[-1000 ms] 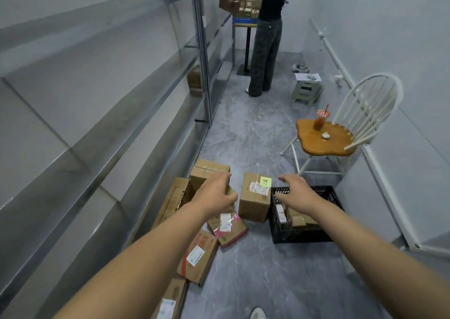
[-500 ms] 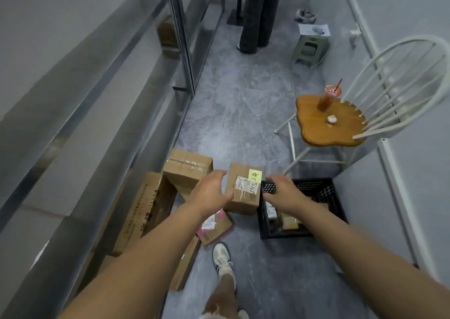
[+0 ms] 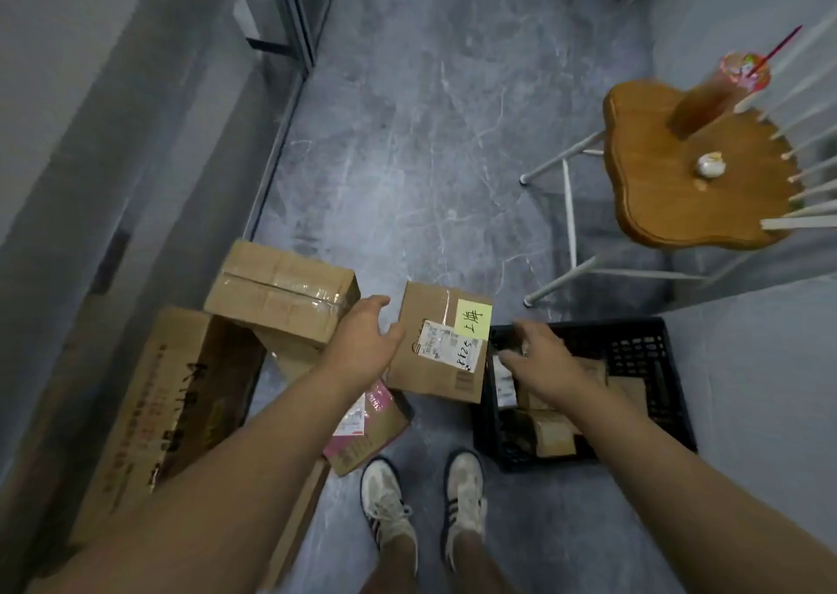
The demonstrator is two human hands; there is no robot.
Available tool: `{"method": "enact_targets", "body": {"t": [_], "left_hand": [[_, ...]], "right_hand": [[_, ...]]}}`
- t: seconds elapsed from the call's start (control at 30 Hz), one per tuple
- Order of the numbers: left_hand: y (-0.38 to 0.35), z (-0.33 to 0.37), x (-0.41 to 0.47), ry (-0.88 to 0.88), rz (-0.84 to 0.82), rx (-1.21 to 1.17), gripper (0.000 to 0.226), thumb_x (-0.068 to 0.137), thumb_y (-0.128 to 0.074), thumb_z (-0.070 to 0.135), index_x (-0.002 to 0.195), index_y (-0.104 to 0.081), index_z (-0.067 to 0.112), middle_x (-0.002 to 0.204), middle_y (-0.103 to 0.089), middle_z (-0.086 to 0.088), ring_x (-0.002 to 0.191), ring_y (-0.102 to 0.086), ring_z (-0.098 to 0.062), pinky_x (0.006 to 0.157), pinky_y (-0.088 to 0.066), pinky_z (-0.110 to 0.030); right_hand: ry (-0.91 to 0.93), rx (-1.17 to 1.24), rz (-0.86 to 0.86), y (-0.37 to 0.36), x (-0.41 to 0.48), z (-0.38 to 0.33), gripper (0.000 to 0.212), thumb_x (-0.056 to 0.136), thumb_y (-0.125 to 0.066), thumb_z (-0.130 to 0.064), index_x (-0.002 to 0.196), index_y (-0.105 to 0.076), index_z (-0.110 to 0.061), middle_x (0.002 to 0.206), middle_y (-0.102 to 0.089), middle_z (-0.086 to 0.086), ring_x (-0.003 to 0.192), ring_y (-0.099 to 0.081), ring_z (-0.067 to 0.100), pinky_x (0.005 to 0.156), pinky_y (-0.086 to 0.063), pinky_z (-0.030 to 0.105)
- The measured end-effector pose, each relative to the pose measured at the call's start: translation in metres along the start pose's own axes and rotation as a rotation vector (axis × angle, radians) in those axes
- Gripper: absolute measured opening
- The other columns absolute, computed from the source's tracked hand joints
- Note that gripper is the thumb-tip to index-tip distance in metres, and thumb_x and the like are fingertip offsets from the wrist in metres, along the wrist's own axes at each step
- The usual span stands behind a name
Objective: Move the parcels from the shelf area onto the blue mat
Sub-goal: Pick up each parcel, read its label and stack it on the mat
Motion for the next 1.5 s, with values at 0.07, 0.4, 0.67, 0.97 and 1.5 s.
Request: {"method": "enact_targets", "body": {"t": [0.07, 0.4, 0.67, 0.97, 1.5], "left_hand": [[-0.026, -0.032, 0.033, 0.039, -0.028, 0.032, 0.049, 0.096, -0.055, 0.022, 0.141, -0.047, 0.007, 0.143, -0.05, -0.011, 0.125, -0.05, -0.025, 0.095, -0.036, -0.024], [-0.157, -0.134, 0.116, 0.311, -0.06, -0.243, 0.032, 0.095, -0.05, 0.015, 0.124, -0.058, 0.006, 0.125, -0.063, -0.016, 0.112, -0.059, -0.03, 0.095, -0.047, -0.037], [-0.162, -0.132, 0.099, 0.466, -0.107, -0.553, 0.049, 0.089, -0.046, -0.001, 0.135, -0.05, 0.017, 0.124, -0.06, -0.001, 0.103, -0.057, -0.014, 0.072, -0.044, -0.024], [-0.046, -0.013, 0.015, 0.36, 0.152, -0.831, 0.02, 0.09, -0.052, 0.004, 0.105, -0.056, 0.016, 0.095, -0.062, -0.005, 0.08, -0.054, -0.021, 0.081, -0.046, -0.033], [0.148, 0.09, -0.284, 0.008, 0.641, -0.932, 0.054, 0.07, -0.075, 0.017, 0.115, -0.046, 0.021, 0.126, -0.064, 0.0, 0.122, -0.056, -0.012, 0.105, -0.044, -0.044]], "right_hand": [[-0.047, 0.015, 0.001, -0.03, 0.045, 0.018, 0.043, 0.087, -0.063, -0.023, 0.128, -0.052, -0.016, 0.131, -0.053, 0.009, 0.118, -0.051, 0.027, 0.092, -0.04, 0.03], [-0.337, 0.289, -0.111, -0.149, 0.155, 0.122, 0.049, 0.092, -0.057, -0.025, 0.138, -0.044, -0.013, 0.135, -0.053, 0.006, 0.102, -0.056, 0.019, 0.073, -0.046, 0.03], [-0.429, 0.554, -0.263, -0.156, 0.154, 0.116, 0.053, 0.088, -0.058, -0.02, 0.136, -0.036, -0.028, 0.125, -0.053, -0.002, 0.1, -0.053, 0.016, 0.082, -0.043, 0.039], [-0.139, 0.46, -0.117, 0.018, 0.084, -0.008, 0.057, 0.082, -0.055, -0.04, 0.137, -0.038, -0.035, 0.135, -0.044, -0.002, 0.112, -0.05, 0.024, 0.092, -0.048, 0.048], [0.536, 0.267, -0.184, 0.159, -0.207, -0.224, 0.058, 0.081, -0.056, -0.04, 0.131, -0.028, -0.051, 0.126, -0.059, -0.004, 0.108, -0.06, 0.025, 0.094, -0.05, 0.047]]}}
Point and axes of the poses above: each hand's wrist, its own x-axis towards the middle knuckle, its own y-axis out of the back of the hand, z = x × y, the point moved 3 cm from there along x, towards the middle knuckle
